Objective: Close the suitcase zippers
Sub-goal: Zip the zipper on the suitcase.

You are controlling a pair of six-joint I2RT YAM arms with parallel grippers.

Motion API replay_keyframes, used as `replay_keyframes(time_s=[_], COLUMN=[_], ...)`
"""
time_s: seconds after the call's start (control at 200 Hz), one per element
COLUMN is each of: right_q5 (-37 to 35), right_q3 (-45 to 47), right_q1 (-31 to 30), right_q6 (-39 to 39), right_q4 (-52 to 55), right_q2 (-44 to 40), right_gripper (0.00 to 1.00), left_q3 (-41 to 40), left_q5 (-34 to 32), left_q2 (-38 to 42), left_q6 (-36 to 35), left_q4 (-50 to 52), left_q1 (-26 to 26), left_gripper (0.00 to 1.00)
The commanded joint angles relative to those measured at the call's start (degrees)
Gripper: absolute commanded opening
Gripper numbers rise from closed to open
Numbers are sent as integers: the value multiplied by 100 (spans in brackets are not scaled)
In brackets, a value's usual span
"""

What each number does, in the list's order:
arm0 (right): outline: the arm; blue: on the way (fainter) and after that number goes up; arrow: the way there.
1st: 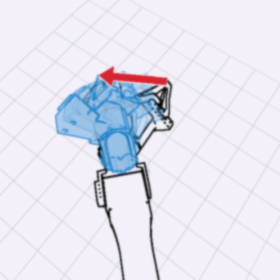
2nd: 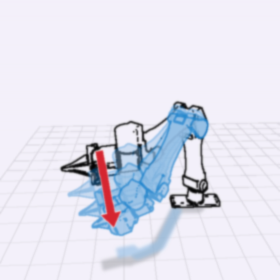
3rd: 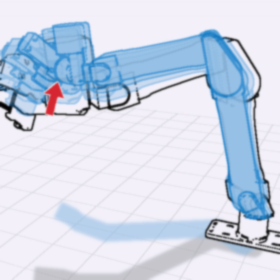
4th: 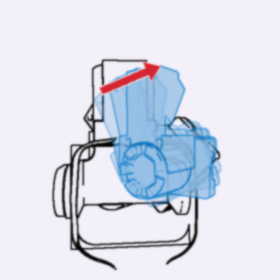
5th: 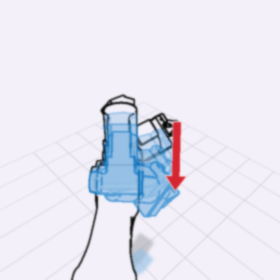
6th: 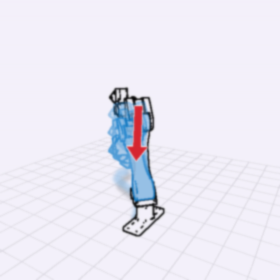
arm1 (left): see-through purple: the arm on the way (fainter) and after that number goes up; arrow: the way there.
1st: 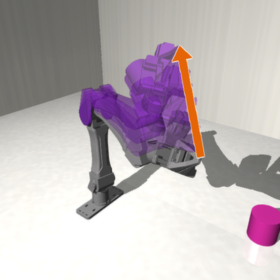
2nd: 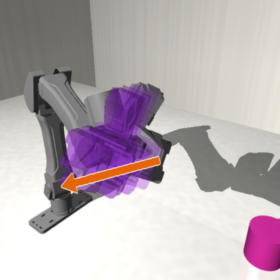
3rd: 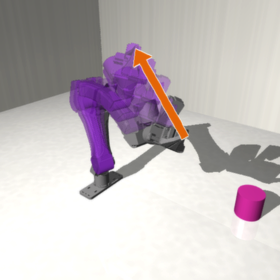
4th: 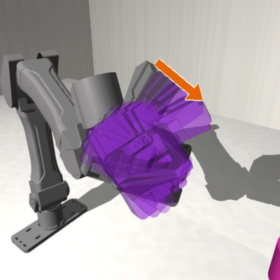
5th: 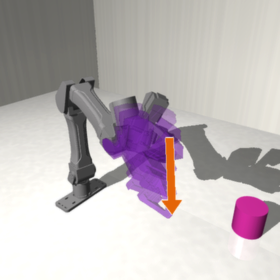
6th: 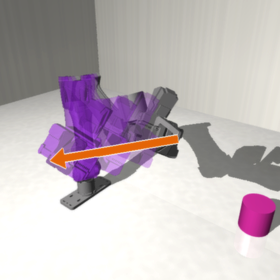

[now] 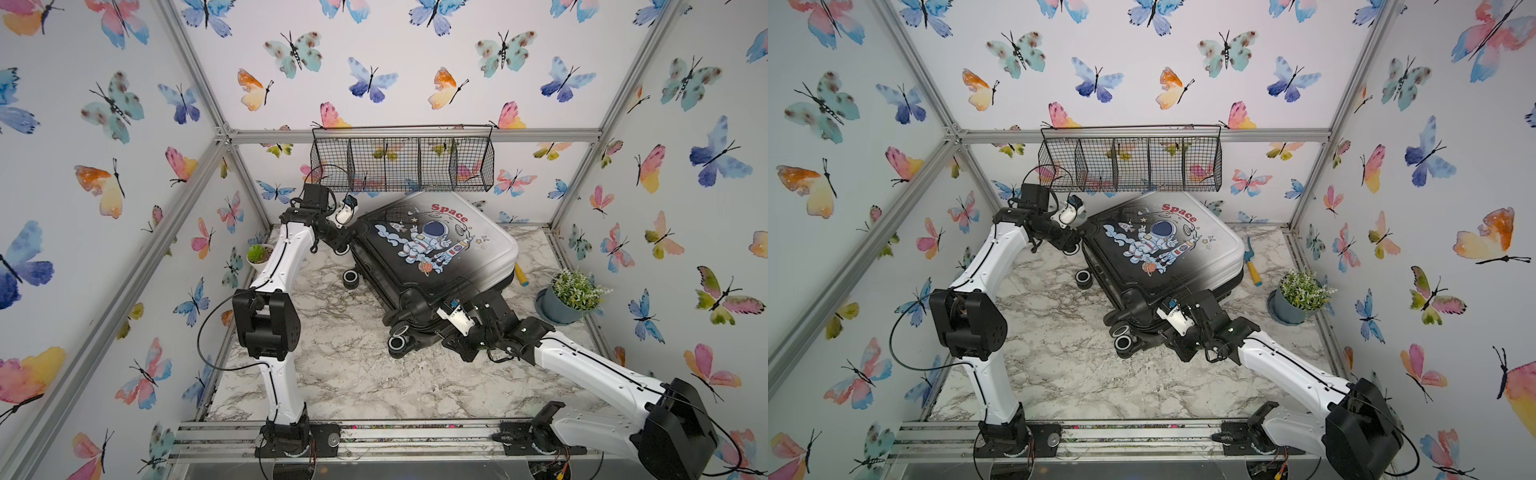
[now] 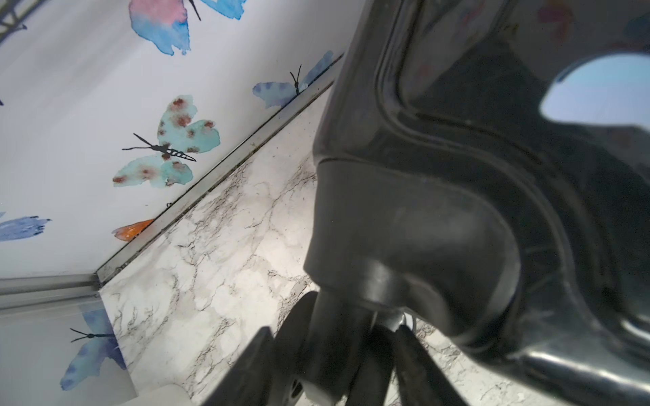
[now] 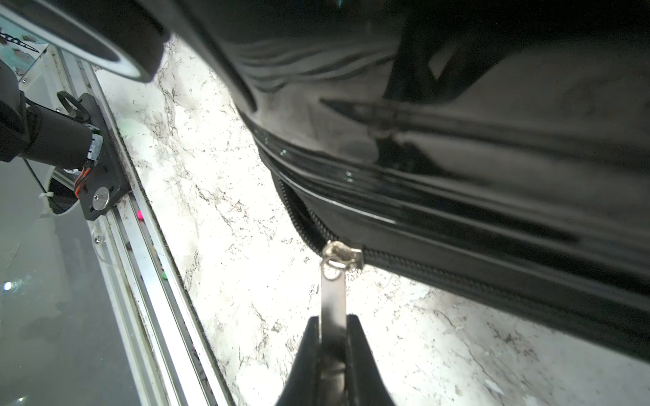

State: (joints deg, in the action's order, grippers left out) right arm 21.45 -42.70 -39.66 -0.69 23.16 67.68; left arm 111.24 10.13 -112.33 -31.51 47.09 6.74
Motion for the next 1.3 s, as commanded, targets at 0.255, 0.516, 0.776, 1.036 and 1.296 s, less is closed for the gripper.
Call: replay_keyframes(time_s=[0.255, 0.516, 0.776, 1.036, 1.296], right_q5=[96, 70, 28, 8, 185], right_q3=[-344, -353, -336, -353, -338], right_q1=[57, 57, 55, 58, 55], right_q6=[-88, -75, -51, -59, -72], right_q4=[-209, -189, -171, -127, -150], right_q2=[220, 233, 147, 149, 152], right_gripper=[2, 2, 2, 2, 2], left_q3=[-214, 302, 559, 614, 723], left_q5=[620, 1360, 1684, 1702, 2177], left_q2=[119, -175, -713, -803, -734], left_q6=[-22, -232, -339, -414, -393], left_q4=[719, 562, 663, 643, 674], left_q1=[-419, -421, -377, -333, -346], left_gripper=[79, 78, 71, 50, 24])
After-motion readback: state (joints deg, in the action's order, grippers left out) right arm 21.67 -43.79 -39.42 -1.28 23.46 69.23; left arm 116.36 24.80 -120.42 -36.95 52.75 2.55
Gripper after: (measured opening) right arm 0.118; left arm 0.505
